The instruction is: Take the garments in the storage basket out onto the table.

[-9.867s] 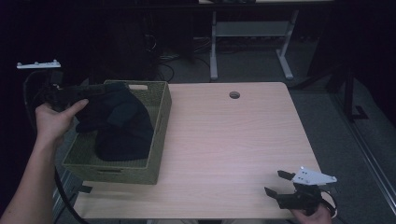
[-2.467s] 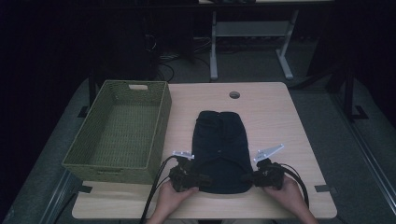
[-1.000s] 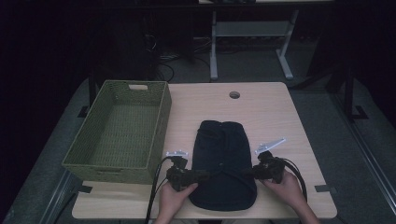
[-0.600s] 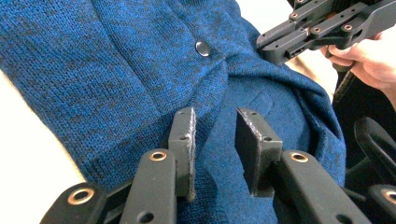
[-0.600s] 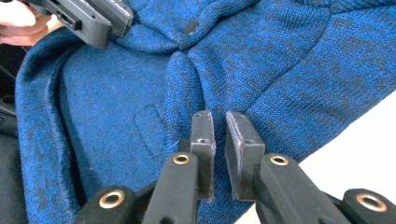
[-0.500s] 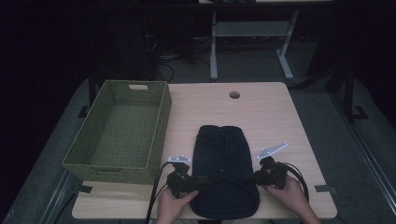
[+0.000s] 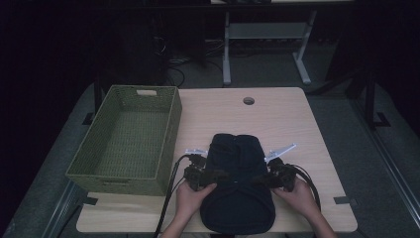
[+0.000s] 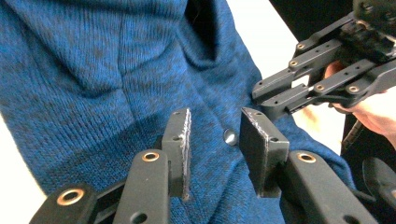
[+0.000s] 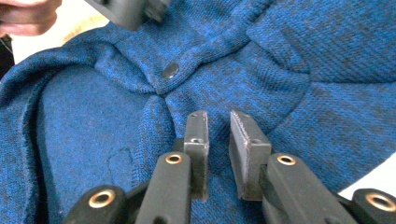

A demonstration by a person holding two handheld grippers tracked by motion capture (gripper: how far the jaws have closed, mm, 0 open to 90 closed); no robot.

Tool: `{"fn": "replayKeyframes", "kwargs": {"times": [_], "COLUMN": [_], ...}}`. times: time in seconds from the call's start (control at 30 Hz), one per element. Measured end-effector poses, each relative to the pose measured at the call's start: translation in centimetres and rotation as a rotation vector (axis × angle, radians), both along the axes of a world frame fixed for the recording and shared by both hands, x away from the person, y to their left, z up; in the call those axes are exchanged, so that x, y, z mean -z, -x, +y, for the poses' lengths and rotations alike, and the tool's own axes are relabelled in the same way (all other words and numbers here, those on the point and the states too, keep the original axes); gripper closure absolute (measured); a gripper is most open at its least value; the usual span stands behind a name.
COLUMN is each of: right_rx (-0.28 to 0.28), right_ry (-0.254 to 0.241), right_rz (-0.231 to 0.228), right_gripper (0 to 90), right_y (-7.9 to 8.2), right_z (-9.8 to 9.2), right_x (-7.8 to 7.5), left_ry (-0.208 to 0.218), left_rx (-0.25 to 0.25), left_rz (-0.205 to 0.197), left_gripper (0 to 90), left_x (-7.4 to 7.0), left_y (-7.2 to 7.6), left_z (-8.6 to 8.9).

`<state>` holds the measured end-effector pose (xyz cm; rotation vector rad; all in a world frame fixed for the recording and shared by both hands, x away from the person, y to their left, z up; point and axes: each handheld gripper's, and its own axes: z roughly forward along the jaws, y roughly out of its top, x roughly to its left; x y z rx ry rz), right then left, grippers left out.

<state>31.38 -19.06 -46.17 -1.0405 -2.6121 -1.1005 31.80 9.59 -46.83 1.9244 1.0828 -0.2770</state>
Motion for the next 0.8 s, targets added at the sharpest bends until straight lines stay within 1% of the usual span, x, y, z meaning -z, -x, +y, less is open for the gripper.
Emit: {"fn": "replayKeyframes", "kwargs": {"times": [0.03, 0.07, 0.13, 0.2, 0.37, 0.43, 0.47, 0.53, 0.6, 0.73, 0.77, 0.8], "right_rx": [0.003, 0.003, 0.004, -0.005, -0.035, -0.043, -0.044, -0.024, 0.006, 0.052, 0.061, 0.071], "right_ry": [-0.002, -0.01, -0.02, -0.012, 0.008, 0.01, 0.006, -0.01, -0.049, -0.074, -0.084, -0.087], "right_rz": [-0.003, -0.002, 0.007, 0.011, 0.014, 0.026, 0.029, 0.02, 0.015, 0.001, -0.006, 0.0], "right_gripper": [76.8, 76.9, 77.3, 77.3, 77.1, 75.6, 74.9, 73.6, 73.6, 72.7, 72.8, 72.7], "right_y": [0.1, 0.2, 0.4, 0.7, 1.5, 1.5, 1.5, 1.3, 0.9, -0.1, -0.4, -0.8], "right_z": [-0.1, -0.2, -0.3, -0.4, -0.2, -0.2, -0.2, -0.5, -0.9, -1.5, -1.6, -1.6], "right_x": [0.1, 0.2, 0.3, 0.2, 0.0, -0.1, -0.2, -0.6, -1.0, -1.8, -2.0, -2.1], "left_ry": [-0.012, -0.015, 0.001, 0.007, 0.004, 0.009, 0.015, 0.015, 0.023, 0.039, 0.038, 0.038], "left_rx": [0.004, 0.009, 0.017, 0.022, 0.044, 0.047, 0.042, 0.031, 0.014, -0.027, -0.035, -0.043], "left_rz": [0.005, 0.009, 0.017, 0.027, 0.028, 0.022, 0.011, -0.01, -0.017, -0.038, -0.045, -0.048], "left_gripper": [63.4, 63.4, 63.3, 63.6, 64.0, 63.0, 62.7, 62.5, 62.4, 61.8, 61.9, 61.8], "left_x": [0.2, 0.4, 0.7, 0.7, 0.6, 0.5, 0.3, -0.1, -0.5, -1.1, -1.3, -1.4], "left_y": [0.1, 0.1, 0.4, 0.7, 1.6, 1.7, 1.7, 1.4, 1.0, 0.1, -0.2, -0.4], "left_z": [-0.1, -0.1, 0.1, 0.2, 0.3, 0.3, 0.4, 0.5, 0.6, 0.8, 0.8, 0.8]}}
